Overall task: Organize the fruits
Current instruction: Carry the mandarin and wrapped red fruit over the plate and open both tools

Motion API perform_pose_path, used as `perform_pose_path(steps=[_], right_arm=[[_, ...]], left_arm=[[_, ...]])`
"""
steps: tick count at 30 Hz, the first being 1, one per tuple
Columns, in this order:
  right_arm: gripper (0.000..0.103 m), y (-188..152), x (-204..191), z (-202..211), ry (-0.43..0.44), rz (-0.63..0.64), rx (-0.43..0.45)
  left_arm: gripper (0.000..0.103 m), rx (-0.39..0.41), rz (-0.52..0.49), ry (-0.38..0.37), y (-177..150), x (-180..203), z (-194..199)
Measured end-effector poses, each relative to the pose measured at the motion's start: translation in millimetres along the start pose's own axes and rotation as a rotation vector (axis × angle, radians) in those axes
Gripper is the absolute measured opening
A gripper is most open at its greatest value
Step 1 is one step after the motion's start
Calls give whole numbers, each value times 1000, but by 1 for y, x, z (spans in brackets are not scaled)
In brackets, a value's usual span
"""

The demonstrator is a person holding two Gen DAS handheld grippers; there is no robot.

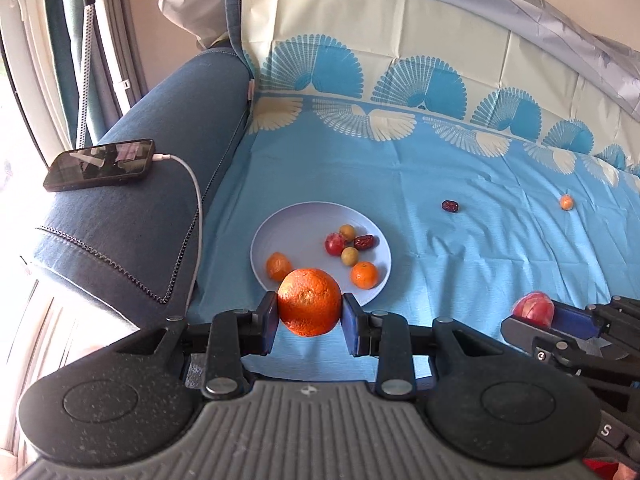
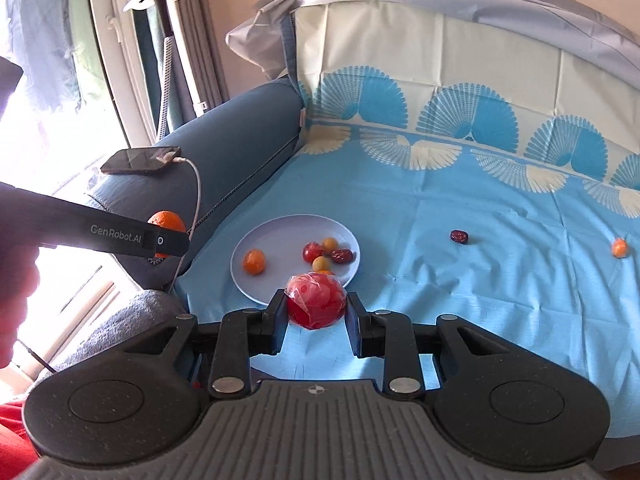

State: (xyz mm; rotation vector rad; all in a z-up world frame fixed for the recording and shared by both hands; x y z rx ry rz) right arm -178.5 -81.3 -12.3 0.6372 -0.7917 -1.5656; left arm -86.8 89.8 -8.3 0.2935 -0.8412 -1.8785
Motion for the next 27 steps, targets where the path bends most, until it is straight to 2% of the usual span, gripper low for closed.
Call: perform_pose_path(steps=[6, 14, 27], right_arm=[[31, 3, -11, 11, -21, 31, 14], [31, 5, -16, 14, -34, 74, 27], [31, 7, -20, 8, -37, 88, 16]], left_arm=[[37, 24, 32, -5, -2, -14, 9], [37, 41, 35, -20, -2, -13, 13], [37, 27, 45, -16, 1, -16, 7]])
Point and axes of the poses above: each gripper's, at about its wrist camera, not at the fingertips, and z roughly against the way its jaws point, x to its right, y to its top, the point moved 5 cm from there along -z, roughly the way its jaws point, and after that the axes turned 14 degrees about -y, right-handed, at the moved point
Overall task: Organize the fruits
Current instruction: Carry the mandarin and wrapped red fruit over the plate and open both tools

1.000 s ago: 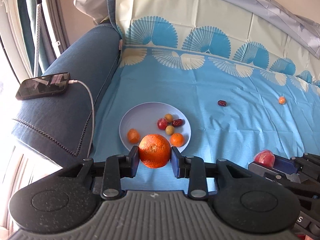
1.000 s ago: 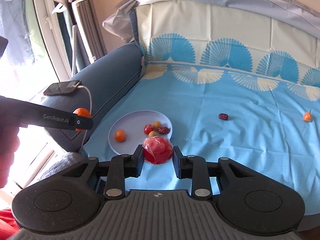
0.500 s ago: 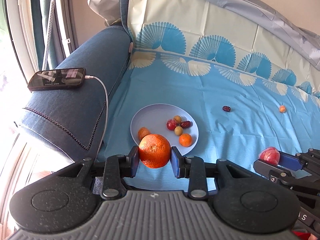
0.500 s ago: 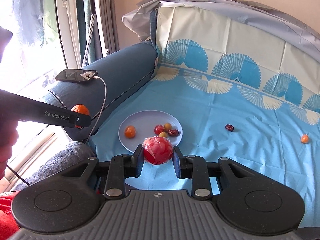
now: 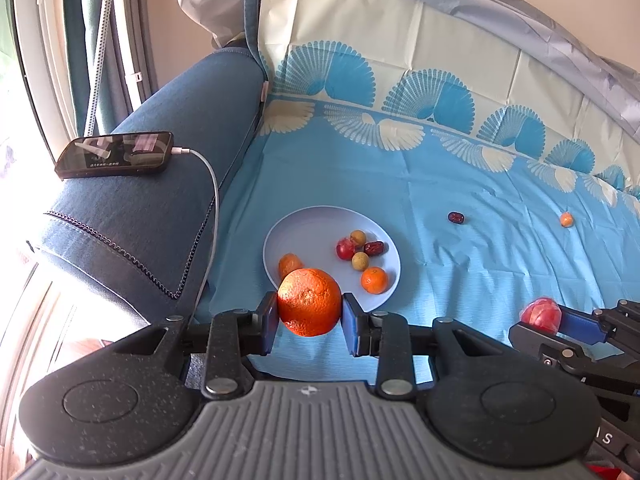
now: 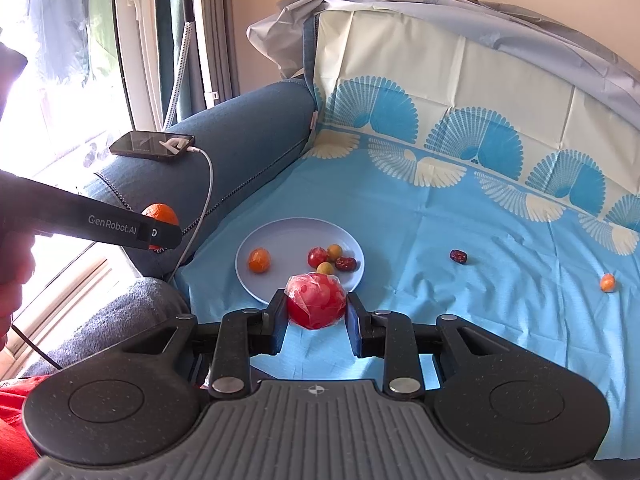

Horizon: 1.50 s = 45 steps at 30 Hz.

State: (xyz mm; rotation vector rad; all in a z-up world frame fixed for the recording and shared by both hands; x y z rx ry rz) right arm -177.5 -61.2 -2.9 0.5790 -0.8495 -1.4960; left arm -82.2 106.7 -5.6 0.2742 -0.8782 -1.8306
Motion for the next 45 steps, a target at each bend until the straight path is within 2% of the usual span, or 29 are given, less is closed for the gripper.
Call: perform_pose_path(steps=[9, 19, 36, 45], right_arm=[[32, 3, -5, -10, 0, 22, -1], [32, 13, -9, -45, 19, -9, -40], [32, 30, -28, -145, 26, -26, -127], [32, 26, -34, -200, 21, -11, -185]], left_arm=[[37, -9, 8, 16, 10, -11, -12], [37, -33, 4, -11, 32, -22, -40], [37, -139, -34, 2, 57, -47, -137], [37, -197, -33, 7, 62, -63, -193]])
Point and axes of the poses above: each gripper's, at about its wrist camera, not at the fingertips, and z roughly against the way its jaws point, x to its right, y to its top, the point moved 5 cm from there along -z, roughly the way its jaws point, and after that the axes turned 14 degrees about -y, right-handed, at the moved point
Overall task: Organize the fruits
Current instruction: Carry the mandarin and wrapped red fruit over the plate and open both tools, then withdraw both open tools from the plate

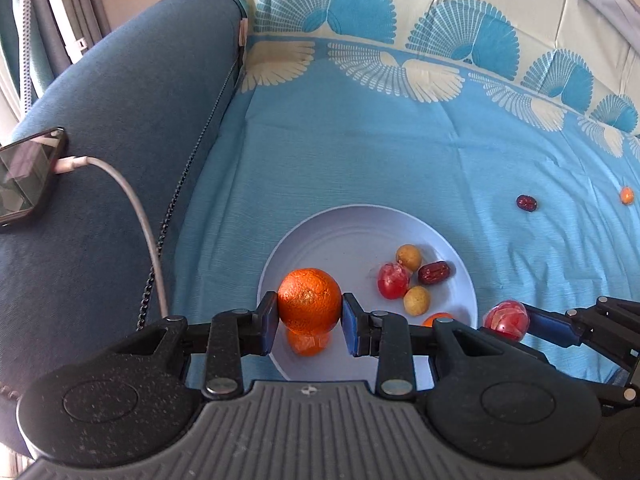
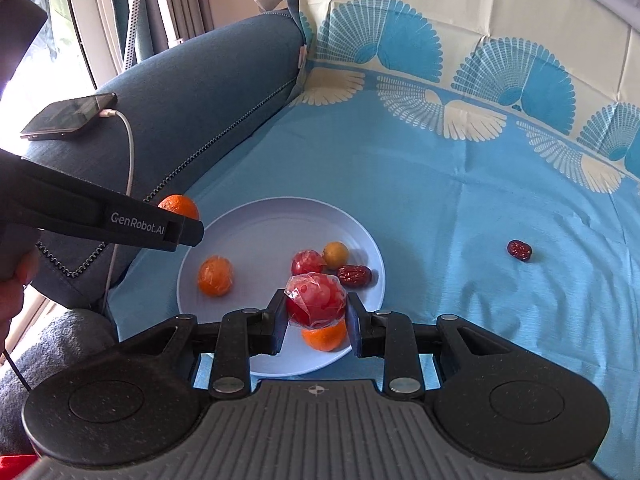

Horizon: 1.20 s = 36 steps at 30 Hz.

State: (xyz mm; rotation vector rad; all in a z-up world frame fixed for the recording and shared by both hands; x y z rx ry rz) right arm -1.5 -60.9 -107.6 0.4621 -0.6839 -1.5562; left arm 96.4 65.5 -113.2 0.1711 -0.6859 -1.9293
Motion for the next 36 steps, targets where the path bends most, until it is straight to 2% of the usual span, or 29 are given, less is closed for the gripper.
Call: perform_pose_path(steps=[11, 13, 14, 15, 16, 18, 21, 25, 31, 36], right_arm=[[32, 2, -11, -47, 19, 39, -30], [33, 4, -12, -52, 27, 42, -34], [35, 6, -12, -54, 31, 41, -36], [48, 7, -12, -56, 26, 37, -40], [65, 9, -10, -55, 15, 29, -42], [77, 10, -6, -50, 3, 17, -38], [88, 6, 1, -33, -5, 19, -46], [92, -9, 7, 1, 3, 1, -64], [97, -35, 13, 53, -2, -47, -100], [99, -43, 15, 95, -37, -40, -19]], left_arm=[[37, -34, -29, 22, 5, -8, -45], [54, -8, -47, 42, 6, -8, -44], [84, 13, -60, 57, 7, -7, -41], [103, 46, -74, 80, 9, -5, -36], [103, 79, -87, 93, 9, -4, -30], [103, 88, -134, 89, 9, 4, -20], [103, 66, -155, 101, -1, 10, -4], [103, 30, -104, 58, -26, 15, 26], [103, -37, 20, 36, -55, 20, 62], [103, -27, 23, 52, -74, 35, 93]])
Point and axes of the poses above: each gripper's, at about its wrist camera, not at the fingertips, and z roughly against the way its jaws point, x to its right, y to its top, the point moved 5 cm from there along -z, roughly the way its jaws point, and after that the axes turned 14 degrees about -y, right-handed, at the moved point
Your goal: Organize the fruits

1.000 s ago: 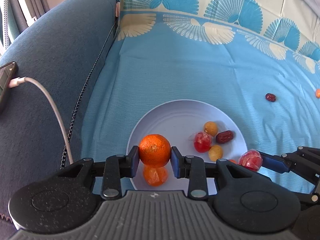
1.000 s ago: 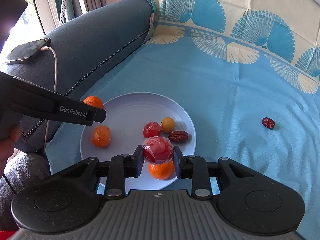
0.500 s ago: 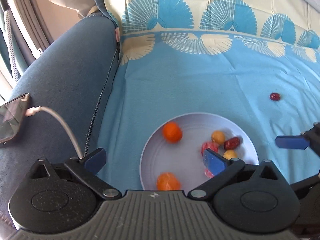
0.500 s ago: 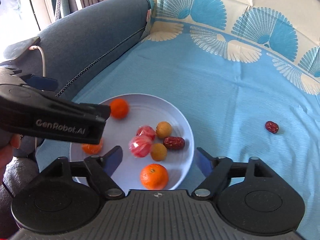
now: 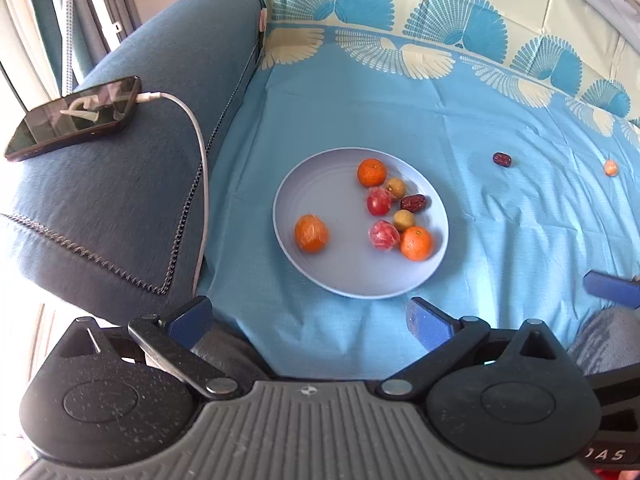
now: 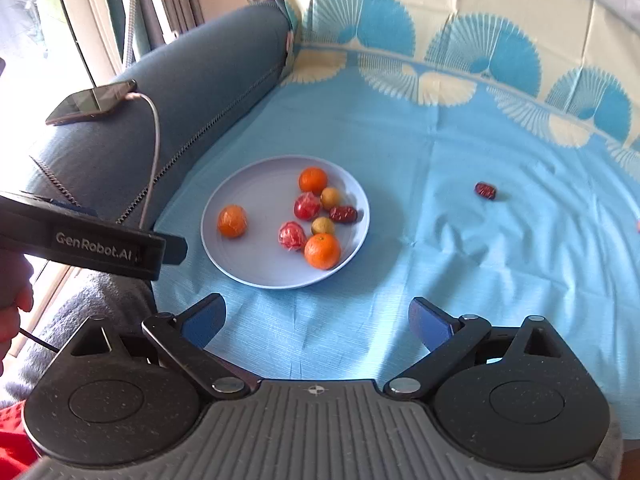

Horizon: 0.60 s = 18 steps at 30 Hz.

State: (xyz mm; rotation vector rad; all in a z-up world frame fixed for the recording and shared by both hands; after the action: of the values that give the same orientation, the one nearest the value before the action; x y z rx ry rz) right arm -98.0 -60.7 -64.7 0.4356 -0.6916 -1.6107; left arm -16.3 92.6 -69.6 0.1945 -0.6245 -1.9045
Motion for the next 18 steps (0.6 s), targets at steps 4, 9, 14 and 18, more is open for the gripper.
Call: perform_pose_path(steps=[4, 9, 14, 18], right_arm=[[100, -5, 6, 29, -26, 3, 70], [101, -11, 13, 54, -37, 6, 120], [101, -17, 16, 72, -40, 12, 161], [102, -20, 20, 80, -40, 5, 178]], left_arm=[[103, 37, -33, 4, -12, 15, 24], [103, 70, -62, 4, -20, 33, 43], [103, 96, -77, 15, -24, 44, 56], [103, 109, -91, 24, -26, 49, 63]])
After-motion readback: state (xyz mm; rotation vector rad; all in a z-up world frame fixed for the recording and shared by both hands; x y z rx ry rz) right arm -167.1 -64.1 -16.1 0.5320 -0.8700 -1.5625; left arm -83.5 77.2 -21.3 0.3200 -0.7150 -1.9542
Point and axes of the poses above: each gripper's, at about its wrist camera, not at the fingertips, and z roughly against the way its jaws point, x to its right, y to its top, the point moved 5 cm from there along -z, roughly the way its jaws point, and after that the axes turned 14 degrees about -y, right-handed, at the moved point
